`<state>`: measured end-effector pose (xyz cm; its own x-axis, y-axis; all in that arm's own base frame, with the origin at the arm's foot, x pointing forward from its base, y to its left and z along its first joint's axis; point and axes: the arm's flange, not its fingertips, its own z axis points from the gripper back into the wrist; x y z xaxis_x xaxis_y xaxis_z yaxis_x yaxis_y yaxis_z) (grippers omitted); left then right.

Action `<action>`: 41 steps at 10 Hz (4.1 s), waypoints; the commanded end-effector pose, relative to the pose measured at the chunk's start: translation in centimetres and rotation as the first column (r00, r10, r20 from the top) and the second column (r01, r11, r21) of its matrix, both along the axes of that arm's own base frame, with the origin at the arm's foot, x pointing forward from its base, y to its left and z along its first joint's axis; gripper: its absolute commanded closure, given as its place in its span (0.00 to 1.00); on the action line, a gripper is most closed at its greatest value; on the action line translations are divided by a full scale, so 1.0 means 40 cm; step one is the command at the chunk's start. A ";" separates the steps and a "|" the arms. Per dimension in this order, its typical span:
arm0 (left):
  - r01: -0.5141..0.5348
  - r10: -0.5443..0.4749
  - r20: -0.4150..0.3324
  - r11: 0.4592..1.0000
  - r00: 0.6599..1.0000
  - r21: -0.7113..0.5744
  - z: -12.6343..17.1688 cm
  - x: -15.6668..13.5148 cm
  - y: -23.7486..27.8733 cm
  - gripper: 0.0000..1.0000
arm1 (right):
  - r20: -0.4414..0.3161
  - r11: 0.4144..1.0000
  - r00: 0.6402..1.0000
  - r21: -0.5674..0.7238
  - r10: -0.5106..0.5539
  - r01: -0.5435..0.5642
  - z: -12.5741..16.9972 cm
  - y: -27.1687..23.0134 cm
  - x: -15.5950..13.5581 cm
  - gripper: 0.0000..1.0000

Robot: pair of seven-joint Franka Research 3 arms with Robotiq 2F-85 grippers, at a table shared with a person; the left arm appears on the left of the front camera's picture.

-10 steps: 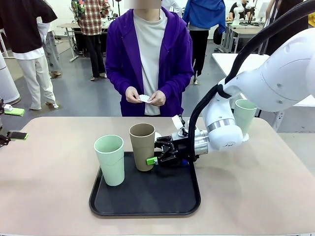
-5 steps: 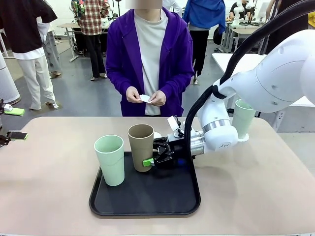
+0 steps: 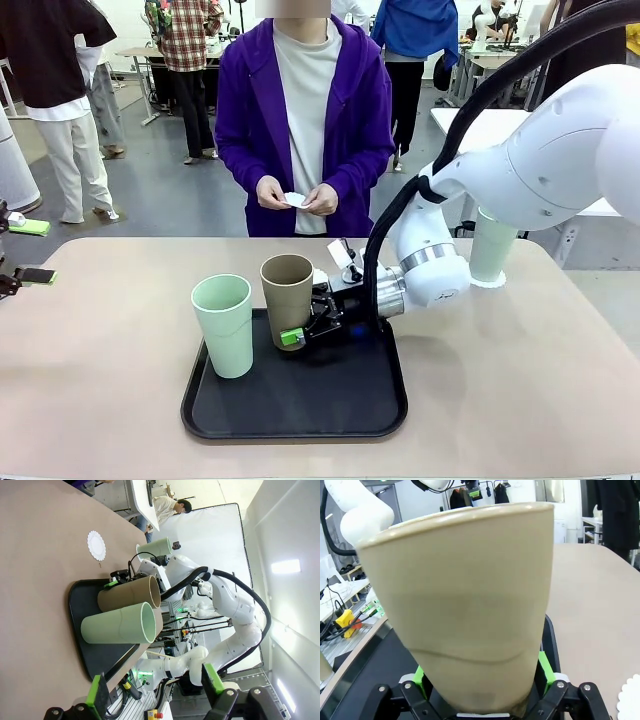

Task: Place coasters on the table and set cups on them.
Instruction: Take one Reusable plastic cup from the Flat Tray and place it on a coaster set by the human.

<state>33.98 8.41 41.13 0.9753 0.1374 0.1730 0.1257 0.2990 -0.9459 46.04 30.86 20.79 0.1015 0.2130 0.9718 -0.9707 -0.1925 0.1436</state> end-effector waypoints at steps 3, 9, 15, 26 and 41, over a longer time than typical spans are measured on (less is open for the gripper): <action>-0.001 0.001 0.016 1.000 1.000 -0.008 0.000 -0.003 0.002 0.00 | -0.010 0.999 0.999 -0.004 0.046 -0.046 -0.005 0.019 0.022 0.60; -0.001 0.001 0.016 1.000 1.000 -0.008 0.000 -0.003 0.002 0.00 | 0.028 0.996 0.995 0.005 -0.095 0.095 0.180 -0.021 -0.045 1.00; -0.001 0.001 0.016 1.000 1.000 -0.008 0.000 -0.003 0.002 0.00 | 0.122 0.987 0.980 0.012 -0.159 0.158 0.496 -0.004 -0.121 1.00; -0.001 0.001 0.016 1.000 1.000 -0.008 0.000 -0.003 0.002 0.00 | 0.048 0.993 0.993 0.053 -0.112 0.110 0.423 -0.075 0.208 0.22; -0.001 0.001 0.016 1.000 1.000 -0.008 0.000 -0.003 0.002 0.00 | -0.006 0.986 0.991 0.098 -0.133 0.133 0.266 -0.063 0.362 0.22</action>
<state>33.99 8.42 41.13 0.9753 0.1375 0.1730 0.1257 0.2990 -0.9459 60.50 28.36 31.43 0.1221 0.1019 0.9873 -0.9887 -0.0748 0.1300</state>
